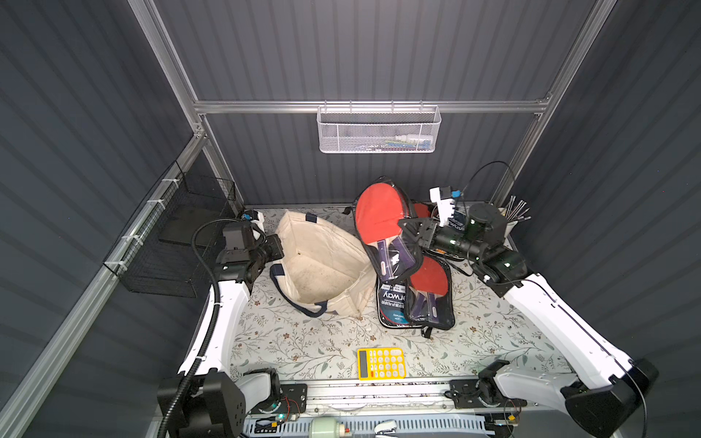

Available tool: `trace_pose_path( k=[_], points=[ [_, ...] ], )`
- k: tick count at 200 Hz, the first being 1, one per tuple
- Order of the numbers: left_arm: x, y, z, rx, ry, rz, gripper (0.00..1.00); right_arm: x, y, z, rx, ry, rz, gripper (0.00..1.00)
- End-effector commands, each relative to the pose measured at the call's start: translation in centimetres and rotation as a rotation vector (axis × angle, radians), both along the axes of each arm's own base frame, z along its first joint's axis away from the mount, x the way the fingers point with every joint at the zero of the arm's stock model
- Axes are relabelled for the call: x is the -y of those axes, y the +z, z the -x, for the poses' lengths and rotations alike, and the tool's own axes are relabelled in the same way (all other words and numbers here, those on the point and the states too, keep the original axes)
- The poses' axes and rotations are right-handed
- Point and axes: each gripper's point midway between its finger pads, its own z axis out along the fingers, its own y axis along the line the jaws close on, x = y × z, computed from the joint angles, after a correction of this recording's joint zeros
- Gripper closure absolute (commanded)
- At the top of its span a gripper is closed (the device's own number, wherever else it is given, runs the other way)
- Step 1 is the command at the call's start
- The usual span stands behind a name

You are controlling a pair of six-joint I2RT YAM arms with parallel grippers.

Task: Remove the ping pong set from the canvas bag
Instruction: Pick up the ping pong set from the canvas bag, then place the ping pong set at the ping pong set.

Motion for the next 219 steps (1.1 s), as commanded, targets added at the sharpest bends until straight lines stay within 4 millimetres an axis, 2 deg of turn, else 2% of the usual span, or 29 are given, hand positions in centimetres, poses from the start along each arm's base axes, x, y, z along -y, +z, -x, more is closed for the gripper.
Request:
trace_pose_path(
  k=[1, 23, 47, 76, 116, 138, 219],
  points=[
    [-0.2, 1.8, -0.5, 0.043, 0.005, -0.003, 1.0, 3.7, 4.6, 1.6, 0.12, -0.067, -0.118, 1.0],
    [-0.2, 1.8, -0.4, 0.042, 0.008, -0.006, 1.0, 7.3, 2.8, 1.1, 0.067, -0.154, -0.15, 1.0],
    [-0.2, 1.6, -0.4, 0.04, 0.007, -0.007, 1.0, 10.6, -0.2, 0.6, -0.015, -0.214, -0.212, 1.0],
    [-0.2, 1.7, -0.4, 0.04, 0.008, -0.01, 1.0, 13.8, -3.1, 0.4, -0.084, -0.253, -0.296, 1.0],
    [-0.3, 1.6, -0.4, 0.038, 0.008, -0.011, 1.0, 17.0, -6.5, 0.6, -0.146, -0.286, -0.386, 1.0],
    [-0.3, 1.7, -0.4, 0.042, 0.009, -0.013, 1.0, 18.2, -8.5, 1.0, -0.172, -0.303, -0.414, 1.0],
    [-0.3, 1.6, -0.4, 0.039, 0.008, -0.013, 1.0, 19.2, -14.8, 2.0, -0.235, -0.331, -0.424, 1.0]
  ],
)
